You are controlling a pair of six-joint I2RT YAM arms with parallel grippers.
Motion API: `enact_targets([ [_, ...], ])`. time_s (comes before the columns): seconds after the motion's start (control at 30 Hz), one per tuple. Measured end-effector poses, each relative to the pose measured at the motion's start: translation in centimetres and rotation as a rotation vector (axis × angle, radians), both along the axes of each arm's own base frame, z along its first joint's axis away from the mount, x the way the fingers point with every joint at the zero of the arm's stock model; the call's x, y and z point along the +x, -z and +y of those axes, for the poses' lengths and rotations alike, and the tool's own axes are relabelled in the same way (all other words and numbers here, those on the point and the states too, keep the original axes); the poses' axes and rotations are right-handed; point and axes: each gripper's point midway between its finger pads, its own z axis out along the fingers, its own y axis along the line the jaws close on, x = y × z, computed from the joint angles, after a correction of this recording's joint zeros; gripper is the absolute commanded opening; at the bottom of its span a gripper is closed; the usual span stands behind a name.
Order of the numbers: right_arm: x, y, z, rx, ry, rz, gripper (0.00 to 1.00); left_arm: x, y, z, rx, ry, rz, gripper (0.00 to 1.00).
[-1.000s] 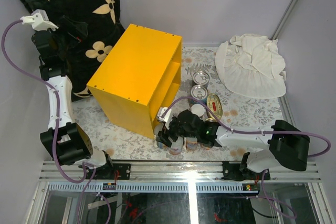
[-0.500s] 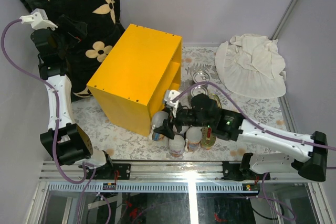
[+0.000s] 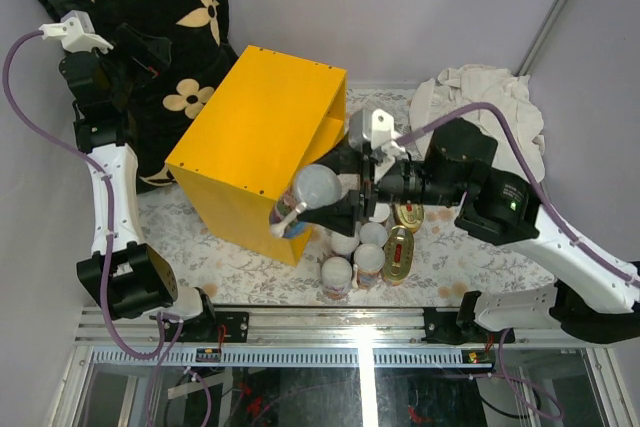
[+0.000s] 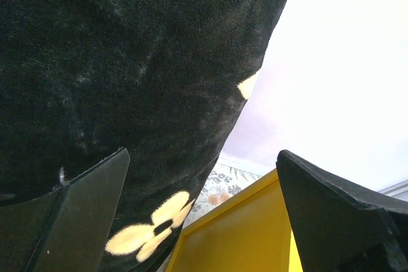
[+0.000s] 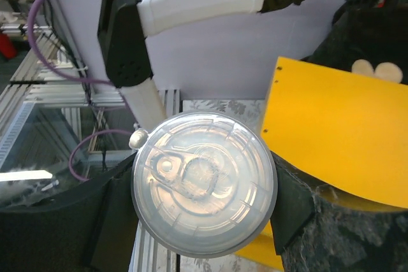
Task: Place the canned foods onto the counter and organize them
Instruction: Pick up the canned food from the center of the board, then place the canned food on the counter.
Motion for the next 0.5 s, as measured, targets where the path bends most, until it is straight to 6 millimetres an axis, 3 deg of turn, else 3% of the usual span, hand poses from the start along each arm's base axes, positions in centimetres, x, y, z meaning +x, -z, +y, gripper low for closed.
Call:
enact_targets([
  [0.1,1.5,-2.0,1.0,0.002,0.042,0.003,0.00,0.3,0.0,0.1,-0.011,0.000,0.004,1.00],
  [0.23,5.1,-5.0,3.7,0.018,0.130,-0.011,0.00,0.9,0.6,0.2,-0.038,0.001,0.022,1.00],
  [0.37,9.4,-6.0,5.3,0.014,0.227,-0.037,0.00,1.5,2.0,0.3,-0.081,0.002,0.063,1.00],
  [0.5,15.3,-6.6,5.4,0.016,0.305,-0.026,0.00,1.8,3.3,0.4,-0.099,0.000,0.101,1.00],
])
